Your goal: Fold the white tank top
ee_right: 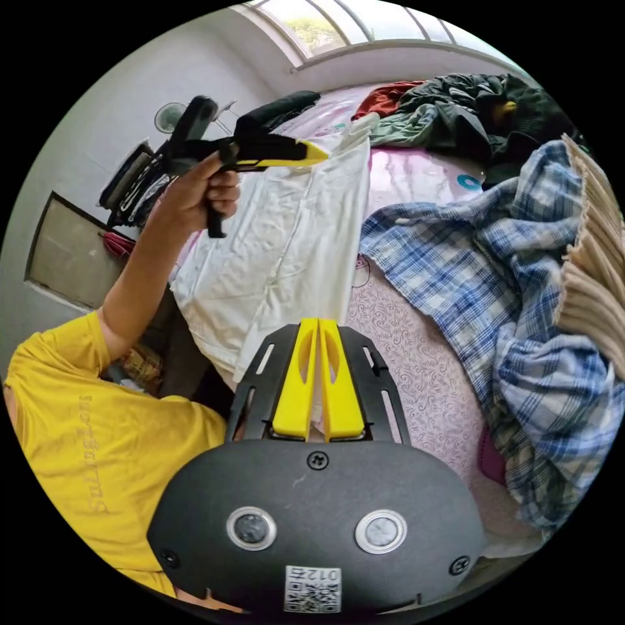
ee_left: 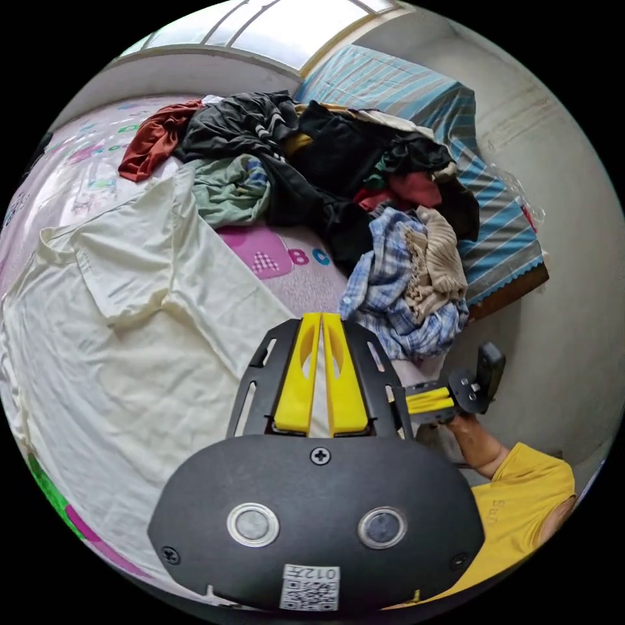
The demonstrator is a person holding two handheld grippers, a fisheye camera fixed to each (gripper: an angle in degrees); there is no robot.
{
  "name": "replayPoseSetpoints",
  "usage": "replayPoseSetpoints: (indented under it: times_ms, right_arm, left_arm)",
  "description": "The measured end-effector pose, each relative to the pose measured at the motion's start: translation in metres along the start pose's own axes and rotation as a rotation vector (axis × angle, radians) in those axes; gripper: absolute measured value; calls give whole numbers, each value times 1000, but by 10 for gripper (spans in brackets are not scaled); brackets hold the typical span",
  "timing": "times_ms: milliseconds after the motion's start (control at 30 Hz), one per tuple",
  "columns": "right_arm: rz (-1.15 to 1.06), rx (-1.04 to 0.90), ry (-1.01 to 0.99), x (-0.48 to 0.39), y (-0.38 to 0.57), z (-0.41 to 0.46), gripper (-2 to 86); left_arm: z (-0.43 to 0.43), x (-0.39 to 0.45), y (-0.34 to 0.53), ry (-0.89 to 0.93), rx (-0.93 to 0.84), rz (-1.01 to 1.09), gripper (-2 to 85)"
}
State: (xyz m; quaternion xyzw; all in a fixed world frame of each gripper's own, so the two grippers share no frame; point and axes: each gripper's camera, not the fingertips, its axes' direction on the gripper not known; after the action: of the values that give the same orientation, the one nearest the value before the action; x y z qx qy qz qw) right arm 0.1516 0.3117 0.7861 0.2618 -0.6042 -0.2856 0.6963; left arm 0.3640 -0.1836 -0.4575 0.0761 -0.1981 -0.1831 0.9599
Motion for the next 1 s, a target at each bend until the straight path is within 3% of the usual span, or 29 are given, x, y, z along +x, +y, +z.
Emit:
replayPoseSetpoints:
  times_ms: [233,533,867,1000]
  right_arm:
    - [-226,152,179,-15,-178,-34,10]
    - [-45,66,82,32,-465,36,31]
    - [-141,-428,343,-2,-612,181,62]
    - [-166,-380,329,-5,-638,186,29]
  left_arm:
    - [58,-68,-6,62,63,-125,5]
    - [99,-123,8,286,41,-241,5]
    - [136,-129,20,337,40,-274,6]
    - [153,-125,24,343,29,-269,6]
